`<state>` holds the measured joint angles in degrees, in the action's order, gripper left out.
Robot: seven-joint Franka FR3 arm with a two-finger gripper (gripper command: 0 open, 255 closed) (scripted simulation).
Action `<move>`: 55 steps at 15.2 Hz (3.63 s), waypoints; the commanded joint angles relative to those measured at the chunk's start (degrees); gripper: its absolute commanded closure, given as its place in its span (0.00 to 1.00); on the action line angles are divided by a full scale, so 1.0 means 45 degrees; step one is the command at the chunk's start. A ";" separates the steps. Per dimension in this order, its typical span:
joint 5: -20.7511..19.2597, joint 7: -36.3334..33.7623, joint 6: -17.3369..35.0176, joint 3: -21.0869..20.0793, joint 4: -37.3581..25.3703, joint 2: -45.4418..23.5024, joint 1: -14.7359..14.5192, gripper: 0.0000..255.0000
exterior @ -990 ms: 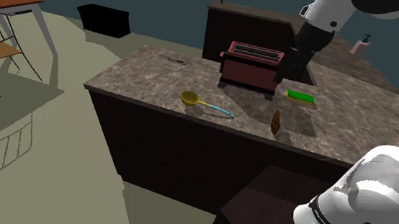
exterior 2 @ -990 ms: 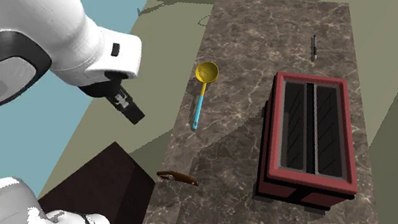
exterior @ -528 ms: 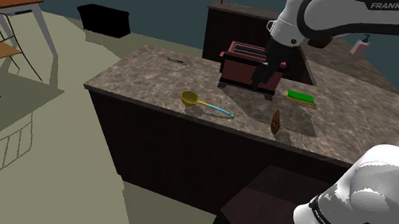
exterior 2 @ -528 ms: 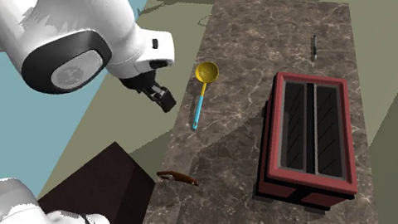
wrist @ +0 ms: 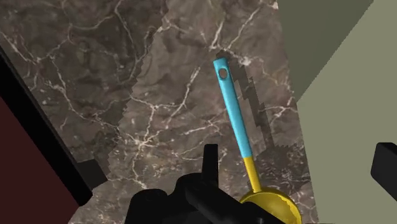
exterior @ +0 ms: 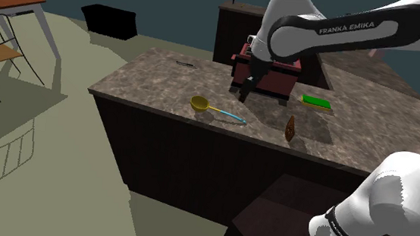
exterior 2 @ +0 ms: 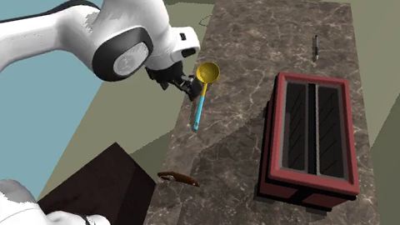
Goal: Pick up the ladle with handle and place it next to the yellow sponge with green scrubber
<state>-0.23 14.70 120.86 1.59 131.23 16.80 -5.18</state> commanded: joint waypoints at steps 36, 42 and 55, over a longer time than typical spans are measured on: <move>-0.2109 0.0870 0.4212 -0.0488 -0.2710 -0.6633 -0.0501 1.00; -0.1980 0.1018 0.3461 -0.0527 -0.2987 -0.6152 -0.0493 1.00; -0.1711 0.1359 0.1440 -0.0588 -0.4018 -0.5147 -0.0492 1.00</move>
<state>-8.03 20.61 128.01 -1.08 113.45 -6.73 -7.45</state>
